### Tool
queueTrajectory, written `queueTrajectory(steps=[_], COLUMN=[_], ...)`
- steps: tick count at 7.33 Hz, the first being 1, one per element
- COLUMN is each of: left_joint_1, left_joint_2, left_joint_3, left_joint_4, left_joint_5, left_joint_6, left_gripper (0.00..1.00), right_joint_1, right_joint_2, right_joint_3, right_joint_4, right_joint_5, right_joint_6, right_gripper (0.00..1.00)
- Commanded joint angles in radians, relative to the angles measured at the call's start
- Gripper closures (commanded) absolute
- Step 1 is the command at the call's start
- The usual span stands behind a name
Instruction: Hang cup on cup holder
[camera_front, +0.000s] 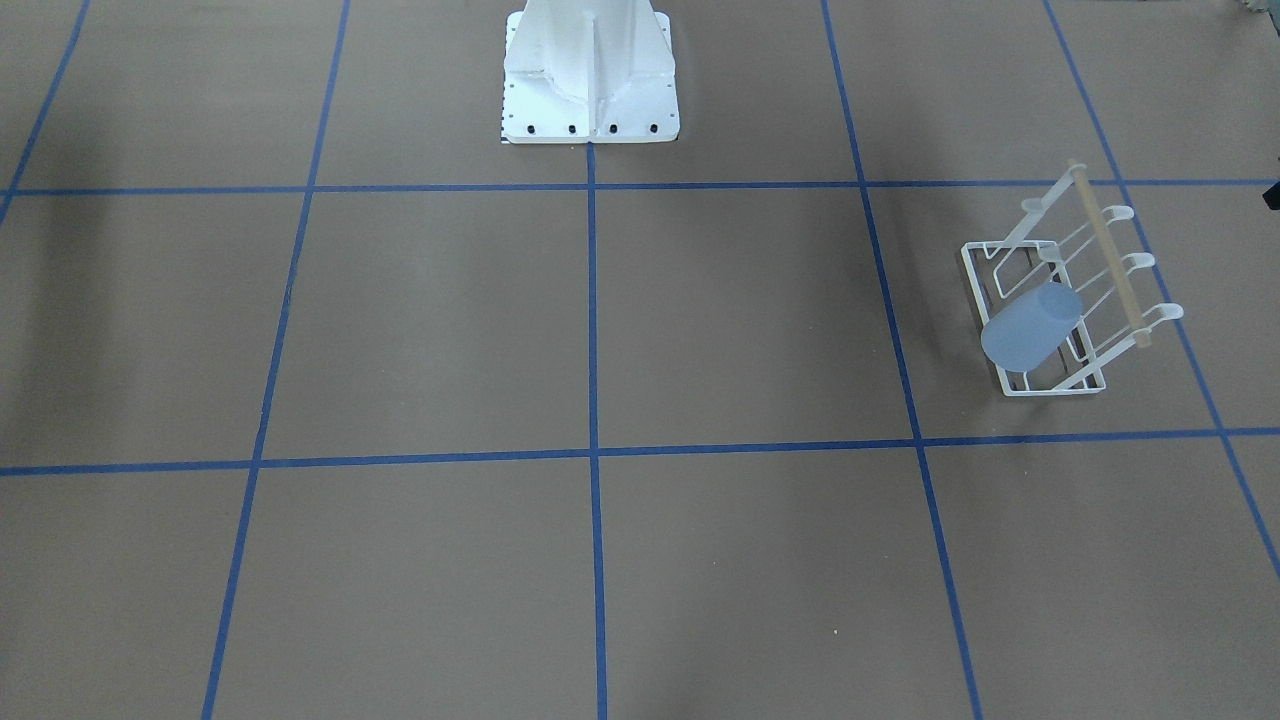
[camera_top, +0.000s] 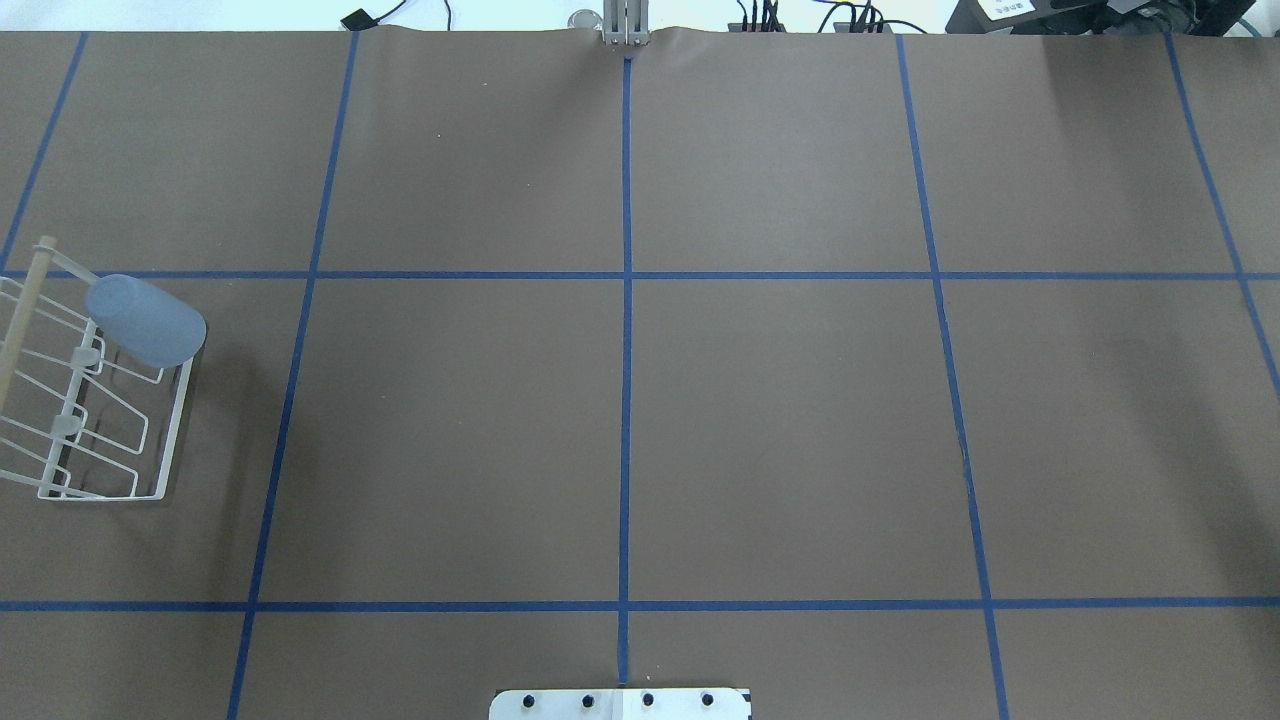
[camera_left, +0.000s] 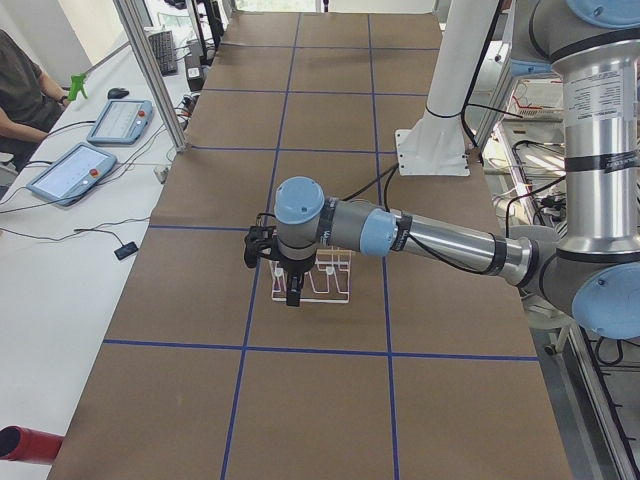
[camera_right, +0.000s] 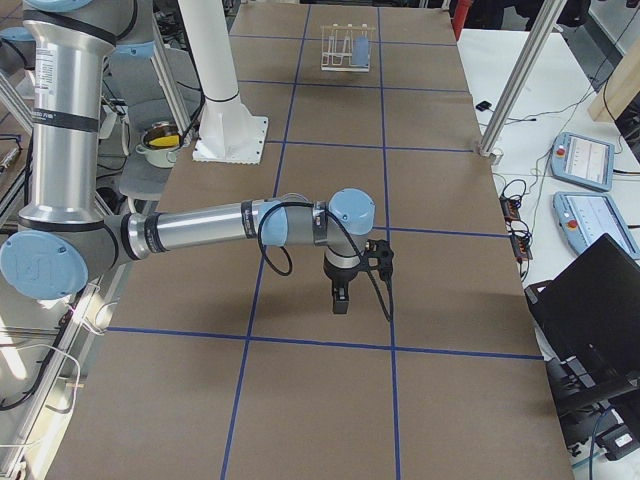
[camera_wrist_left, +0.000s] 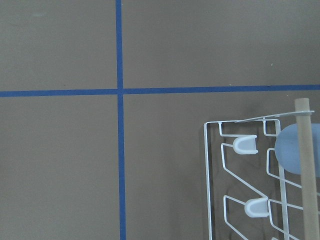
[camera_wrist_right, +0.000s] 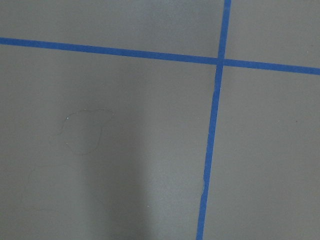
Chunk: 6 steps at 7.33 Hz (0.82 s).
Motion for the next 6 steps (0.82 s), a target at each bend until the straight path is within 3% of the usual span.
queueTrajectory(steps=[1,6], left_joint_1=[0.0,0.004], left_joint_2=[0.0,-0.017], left_joint_3=[0.006,0.03], left_joint_4=[-0.002,-0.003], left_joint_5=[-0.007,0.002], left_joint_6=[0.0,0.0], left_gripper=[0.02,0.02], right_joint_1=[0.0,0.0], right_joint_2=[0.005,0.016], right_joint_3=[-0.02,-0.021], right_joint_4=[0.0,0.0], right_joint_5=[-0.01,-0.008], right_joint_6=[0.004,0.003], right_gripper=[0.0,0.0])
